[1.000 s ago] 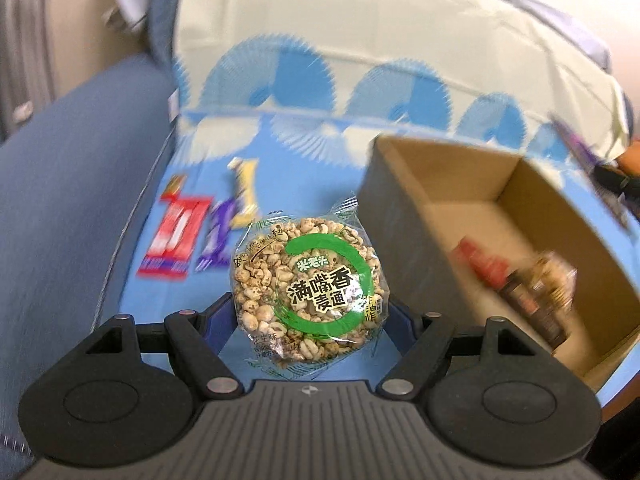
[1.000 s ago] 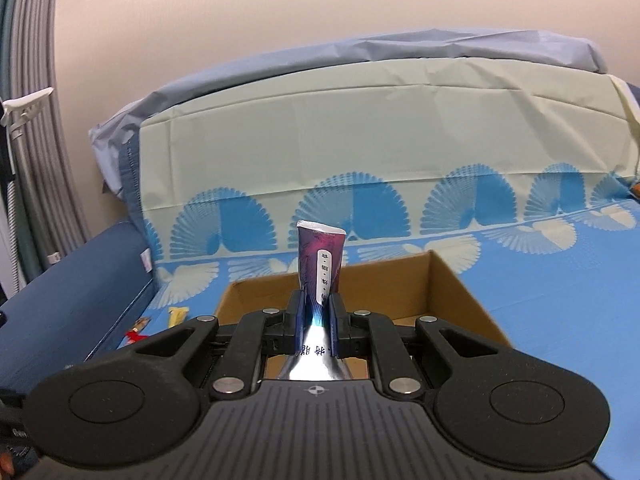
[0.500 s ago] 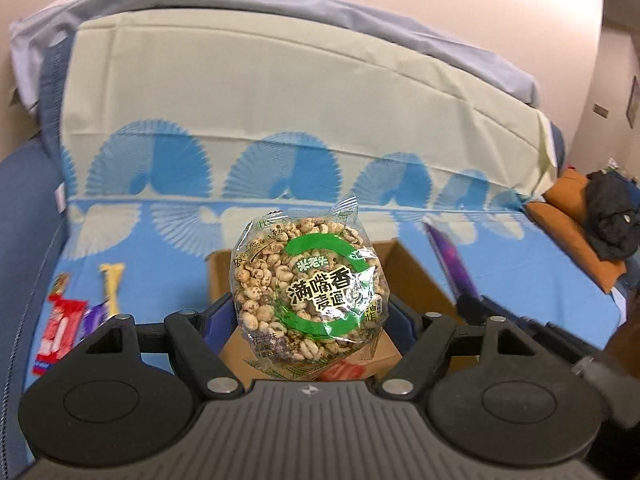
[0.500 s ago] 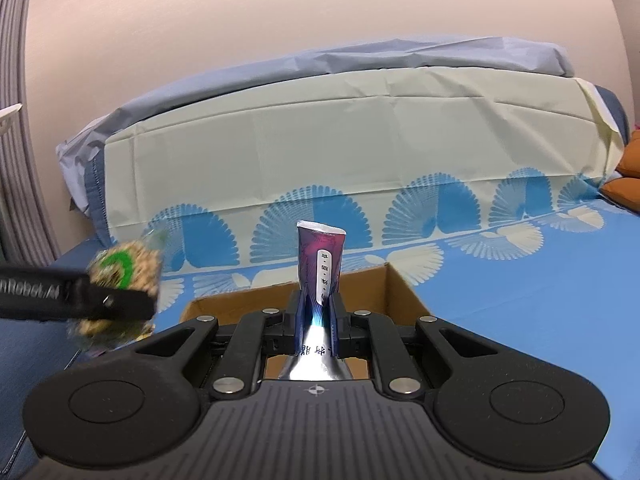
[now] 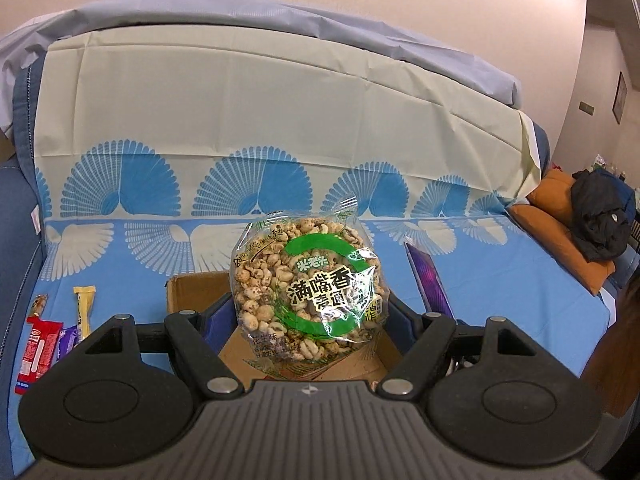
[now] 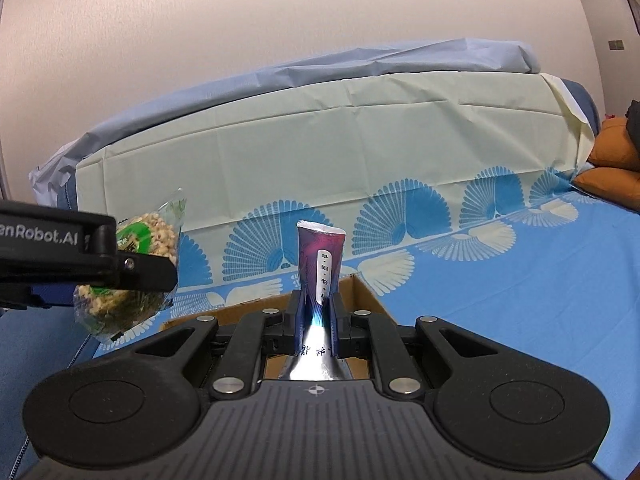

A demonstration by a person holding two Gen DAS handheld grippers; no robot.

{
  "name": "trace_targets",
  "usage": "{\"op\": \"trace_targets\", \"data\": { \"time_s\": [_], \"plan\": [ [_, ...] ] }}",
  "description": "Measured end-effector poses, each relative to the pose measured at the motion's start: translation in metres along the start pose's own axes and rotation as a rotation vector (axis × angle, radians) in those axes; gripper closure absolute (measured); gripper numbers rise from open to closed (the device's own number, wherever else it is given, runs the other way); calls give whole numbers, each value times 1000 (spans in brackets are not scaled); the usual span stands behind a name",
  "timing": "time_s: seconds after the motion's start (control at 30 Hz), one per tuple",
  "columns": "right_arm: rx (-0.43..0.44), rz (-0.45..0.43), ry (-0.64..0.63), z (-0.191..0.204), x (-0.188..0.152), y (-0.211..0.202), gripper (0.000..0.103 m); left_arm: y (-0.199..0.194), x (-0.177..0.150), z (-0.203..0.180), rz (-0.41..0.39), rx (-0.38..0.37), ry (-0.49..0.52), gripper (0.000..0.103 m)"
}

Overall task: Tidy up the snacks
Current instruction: 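Carry the purple tube with the right gripper while the left carries the nut pack over the box, then open both grippers to drop the tube and nut pack into the box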

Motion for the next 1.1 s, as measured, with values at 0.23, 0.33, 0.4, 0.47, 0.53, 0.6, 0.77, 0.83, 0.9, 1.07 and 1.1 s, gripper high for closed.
{"op": "trace_targets", "data": {
  "time_s": [0.23,0.33,0.4,0.47,0.53,0.6,0.77,0.83,0.9,1.07,1.1],
  "plan": [
    [1,-2,3,-1,0,0,90,-2,2,-4,-6,-4,1,22],
    [1,-3,1,-2,0,0,90,-2,3,-6,-7,-9,3,22],
    [1,-2,2,-1,0,0,90,-1,3,-7,-5,-10,3,22],
    [-1,-5,2,-1,0,0,90,-1,3,-6,-3,-13,1,22],
    [-4,-7,3,-2,0,-1,90,0,3,-6,-3,-14,3,22],
    [-6,-6,6,-2,-1,0,90,0,3,-5,-2,-15,3,22],
    [-5,-7,8,-2,-1,0,90,0,2,-6,-2,-14,3,22],
    [-7,-7,8,-2,-1,-1,90,0,2,-6,-1,-15,2,22],
    [-7,-6,11,-3,-1,-1,90,1,3,-5,4,-16,2,22],
    [-9,12,34,-6,-1,1,83,2,5,-3,20,-20,-24,21],
    [-11,13,38,-6,-1,2,76,1,5,-3,19,-22,-25,21]
  ]
}}
Point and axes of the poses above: each gripper's, at about its wrist camera, not at the fingertips, and y roughly the way its jaws point, z to its left, x to its top, the point moved 2 cm from there along y, roughly the way its jaws point, and after that the axes turned 15 degrees about -y, right-handed, at the moved point
